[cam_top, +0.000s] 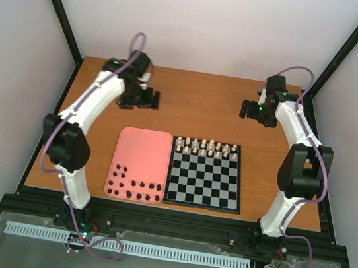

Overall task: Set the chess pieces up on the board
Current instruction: Reset both arms

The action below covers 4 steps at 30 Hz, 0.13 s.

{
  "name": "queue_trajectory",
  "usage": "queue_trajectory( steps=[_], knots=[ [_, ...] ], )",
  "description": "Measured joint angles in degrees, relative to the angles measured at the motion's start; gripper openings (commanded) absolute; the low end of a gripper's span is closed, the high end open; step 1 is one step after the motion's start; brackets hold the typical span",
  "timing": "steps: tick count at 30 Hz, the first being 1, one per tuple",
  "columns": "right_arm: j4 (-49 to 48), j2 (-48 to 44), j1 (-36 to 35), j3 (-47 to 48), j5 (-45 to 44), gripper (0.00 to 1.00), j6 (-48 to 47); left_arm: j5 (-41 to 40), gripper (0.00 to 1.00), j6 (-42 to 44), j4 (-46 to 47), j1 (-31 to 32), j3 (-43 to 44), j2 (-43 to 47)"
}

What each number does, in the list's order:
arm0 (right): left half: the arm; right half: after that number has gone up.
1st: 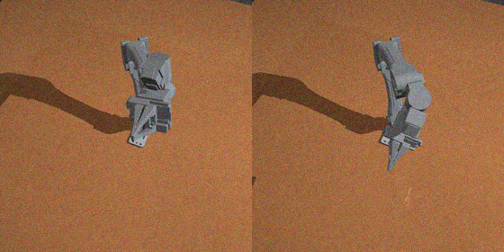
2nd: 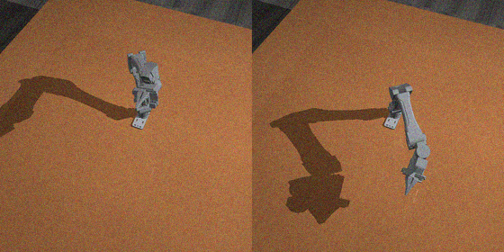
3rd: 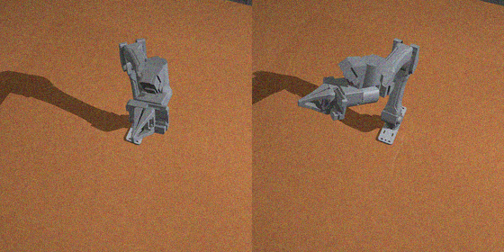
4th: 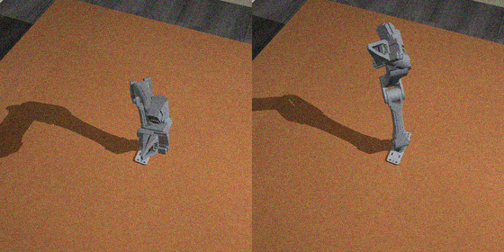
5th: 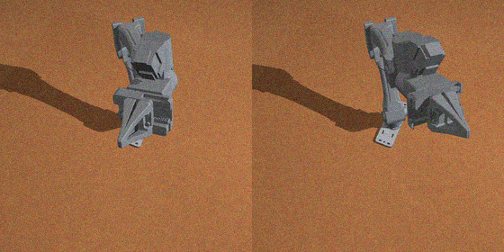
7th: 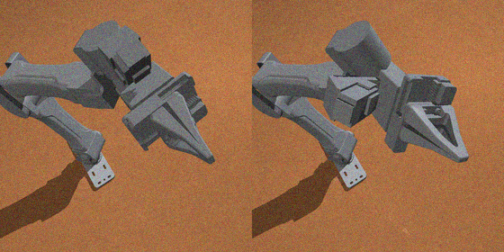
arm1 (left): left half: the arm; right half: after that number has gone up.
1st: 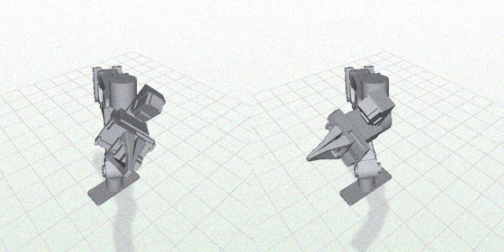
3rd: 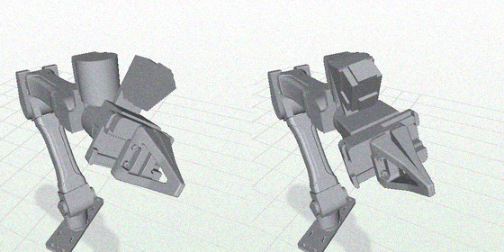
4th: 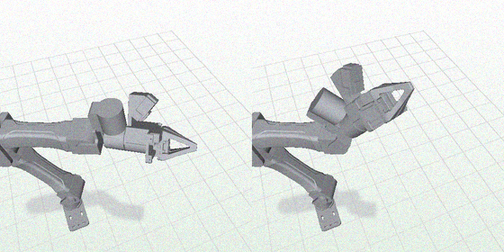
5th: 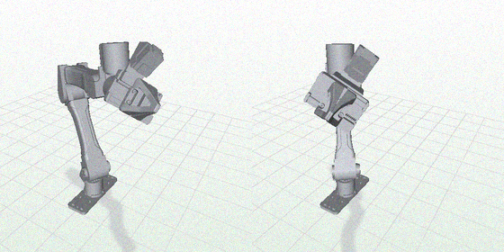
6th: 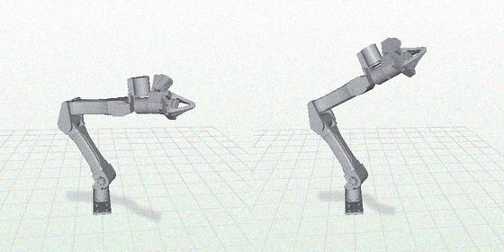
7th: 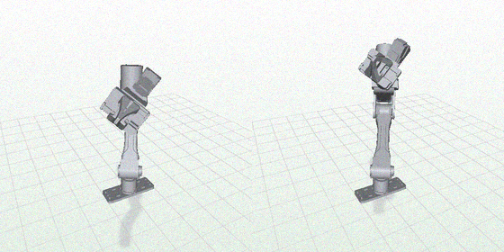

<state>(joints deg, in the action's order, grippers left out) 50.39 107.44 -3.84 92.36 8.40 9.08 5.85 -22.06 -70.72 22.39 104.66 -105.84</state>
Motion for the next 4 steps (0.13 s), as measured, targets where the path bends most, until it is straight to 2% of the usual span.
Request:
queue_trajectory(
  steps=[4],
  knots=[
    [-0.3, -1.0, 0.0, -0.2, -0.2, 1.00, 0.4, -0.2, 1.00, 0.6, 0.5, -9.4, -2.0, 4.0]
  ],
)
